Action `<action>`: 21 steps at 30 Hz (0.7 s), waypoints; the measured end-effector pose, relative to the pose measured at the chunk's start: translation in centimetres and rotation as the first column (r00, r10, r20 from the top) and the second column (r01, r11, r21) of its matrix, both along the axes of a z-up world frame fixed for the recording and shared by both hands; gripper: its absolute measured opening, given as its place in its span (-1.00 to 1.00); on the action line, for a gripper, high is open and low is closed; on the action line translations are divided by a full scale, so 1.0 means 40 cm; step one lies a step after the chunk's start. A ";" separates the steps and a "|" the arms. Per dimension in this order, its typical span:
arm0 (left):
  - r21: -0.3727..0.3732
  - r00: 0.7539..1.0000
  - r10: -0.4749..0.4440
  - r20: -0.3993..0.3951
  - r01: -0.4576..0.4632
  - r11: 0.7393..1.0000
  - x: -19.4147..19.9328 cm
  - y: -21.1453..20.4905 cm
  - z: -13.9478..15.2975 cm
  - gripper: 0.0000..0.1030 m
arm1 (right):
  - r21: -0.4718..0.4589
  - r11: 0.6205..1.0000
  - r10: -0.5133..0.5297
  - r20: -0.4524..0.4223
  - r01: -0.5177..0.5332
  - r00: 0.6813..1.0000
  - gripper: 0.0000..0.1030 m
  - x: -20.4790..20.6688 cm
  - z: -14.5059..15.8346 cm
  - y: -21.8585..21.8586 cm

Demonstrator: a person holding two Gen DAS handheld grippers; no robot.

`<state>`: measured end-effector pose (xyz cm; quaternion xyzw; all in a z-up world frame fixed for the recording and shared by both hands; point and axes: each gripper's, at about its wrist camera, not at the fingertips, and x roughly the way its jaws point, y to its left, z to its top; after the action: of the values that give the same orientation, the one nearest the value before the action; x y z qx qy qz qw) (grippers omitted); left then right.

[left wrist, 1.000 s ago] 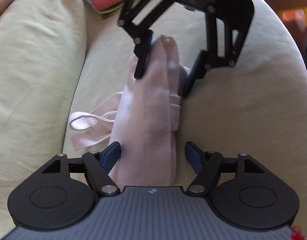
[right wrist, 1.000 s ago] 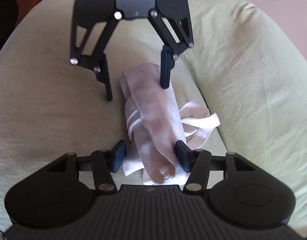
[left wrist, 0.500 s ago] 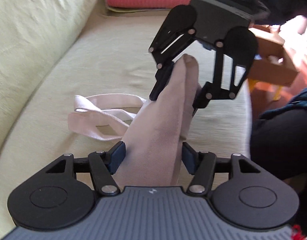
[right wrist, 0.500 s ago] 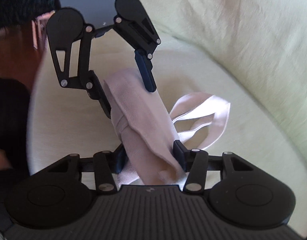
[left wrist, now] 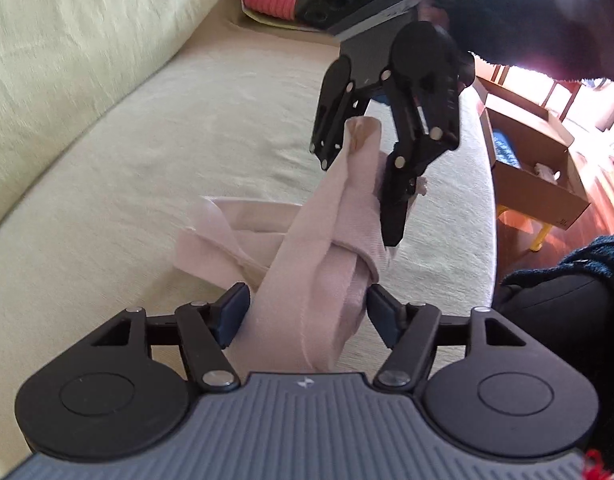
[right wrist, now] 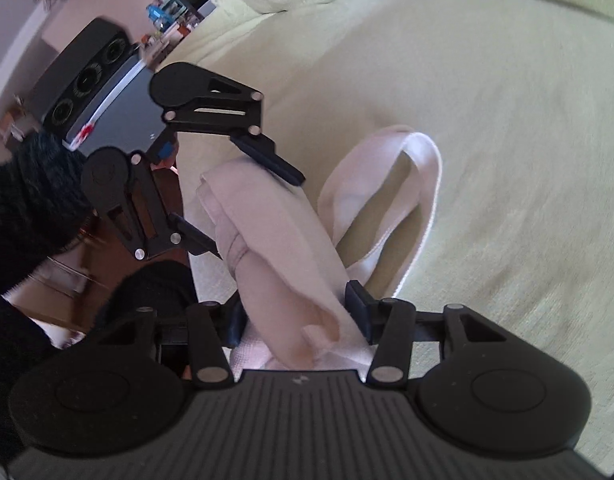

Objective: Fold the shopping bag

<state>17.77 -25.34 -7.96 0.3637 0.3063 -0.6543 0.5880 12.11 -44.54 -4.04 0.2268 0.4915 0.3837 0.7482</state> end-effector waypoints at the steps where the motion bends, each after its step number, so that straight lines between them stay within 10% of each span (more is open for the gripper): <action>1: -0.012 0.998 -0.002 0.060 0.003 1.000 -0.013 0.009 0.010 0.27 | 0.024 1.000 -0.010 -0.022 0.011 1.000 -0.06 0.002 -0.015 -0.013; 7: -0.144 0.964 0.009 0.266 0.031 0.989 -0.110 0.060 0.091 0.11 | 0.113 0.993 -0.032 -0.091 0.042 0.995 0.05 0.010 -0.070 -0.068; 13: -0.085 0.920 -0.058 0.388 0.099 0.991 -0.204 -0.006 -0.034 0.04 | 0.115 0.993 -0.027 -0.097 0.039 0.995 0.08 0.026 -0.069 -0.095; 21: -0.127 0.952 0.083 0.295 -0.047 0.991 -0.150 -0.024 -0.079 0.07 | -0.086 0.967 -0.234 0.064 0.239 0.970 0.34 -0.011 0.002 -0.121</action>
<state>11.77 -26.31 -11.12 0.4126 0.1862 -0.5890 0.6694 11.65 -49.39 -3.97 0.2384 0.4580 0.2744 0.8112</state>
